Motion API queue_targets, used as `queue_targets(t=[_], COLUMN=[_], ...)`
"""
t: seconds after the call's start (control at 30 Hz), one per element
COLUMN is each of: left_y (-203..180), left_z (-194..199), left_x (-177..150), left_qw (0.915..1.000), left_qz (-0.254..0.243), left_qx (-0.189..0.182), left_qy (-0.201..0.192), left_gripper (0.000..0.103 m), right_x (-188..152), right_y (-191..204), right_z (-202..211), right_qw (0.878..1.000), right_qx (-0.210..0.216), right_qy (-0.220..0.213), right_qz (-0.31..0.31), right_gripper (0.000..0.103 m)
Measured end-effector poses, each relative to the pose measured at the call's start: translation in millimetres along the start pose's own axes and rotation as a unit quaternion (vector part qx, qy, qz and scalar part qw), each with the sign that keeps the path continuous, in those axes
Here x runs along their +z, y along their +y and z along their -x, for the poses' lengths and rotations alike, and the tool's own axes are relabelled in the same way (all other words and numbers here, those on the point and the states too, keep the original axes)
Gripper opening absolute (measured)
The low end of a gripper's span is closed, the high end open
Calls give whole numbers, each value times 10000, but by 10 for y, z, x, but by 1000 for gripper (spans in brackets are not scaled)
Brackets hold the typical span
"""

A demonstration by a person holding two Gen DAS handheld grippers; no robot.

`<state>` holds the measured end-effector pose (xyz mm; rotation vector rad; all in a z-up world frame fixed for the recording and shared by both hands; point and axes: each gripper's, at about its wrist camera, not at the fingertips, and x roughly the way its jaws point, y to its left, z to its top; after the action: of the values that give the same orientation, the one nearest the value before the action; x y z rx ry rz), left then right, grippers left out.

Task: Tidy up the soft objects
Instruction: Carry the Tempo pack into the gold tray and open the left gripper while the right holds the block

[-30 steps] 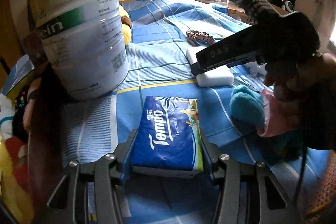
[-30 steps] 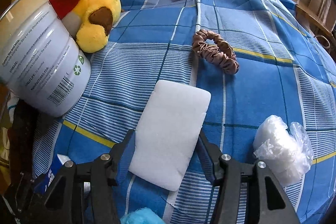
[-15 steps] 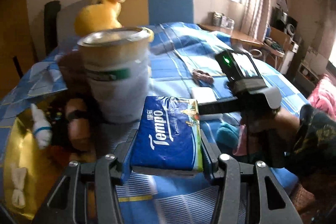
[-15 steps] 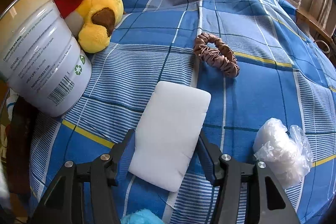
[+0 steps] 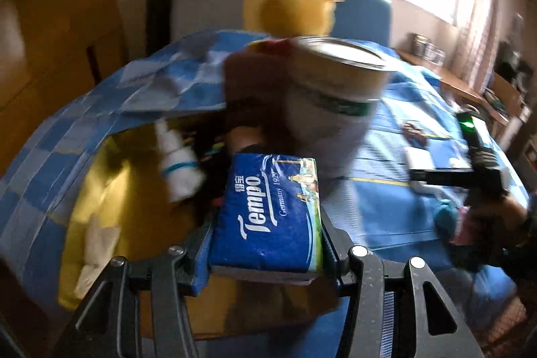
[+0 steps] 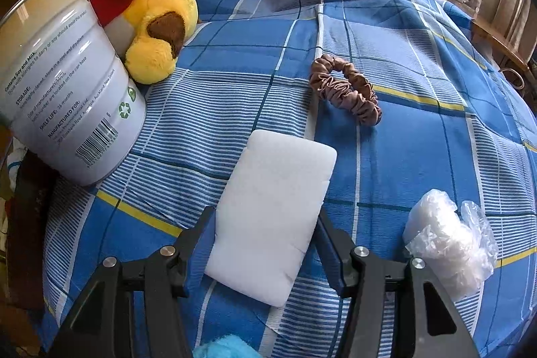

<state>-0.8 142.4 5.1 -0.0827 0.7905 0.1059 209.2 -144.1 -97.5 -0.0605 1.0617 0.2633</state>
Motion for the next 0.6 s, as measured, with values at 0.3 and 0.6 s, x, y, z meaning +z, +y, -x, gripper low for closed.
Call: queue_targets(t=[0.3,0.6], left_y=[868,987], left_z=[-272,-550], left_x=[-73,36], left_qw=[9918,9898], left_qz=[1089,1122], left_qx=[222,430], left_qy=[630,768], left_gripper=[53,73], right_x=[2,2], right_y=[7,-3], right_z=[2,-2], right_qw=[10000,10000], right_qx=[-25,12], right_qy=[4,13], right_qz=[21,-18], right_gripper=[57,58])
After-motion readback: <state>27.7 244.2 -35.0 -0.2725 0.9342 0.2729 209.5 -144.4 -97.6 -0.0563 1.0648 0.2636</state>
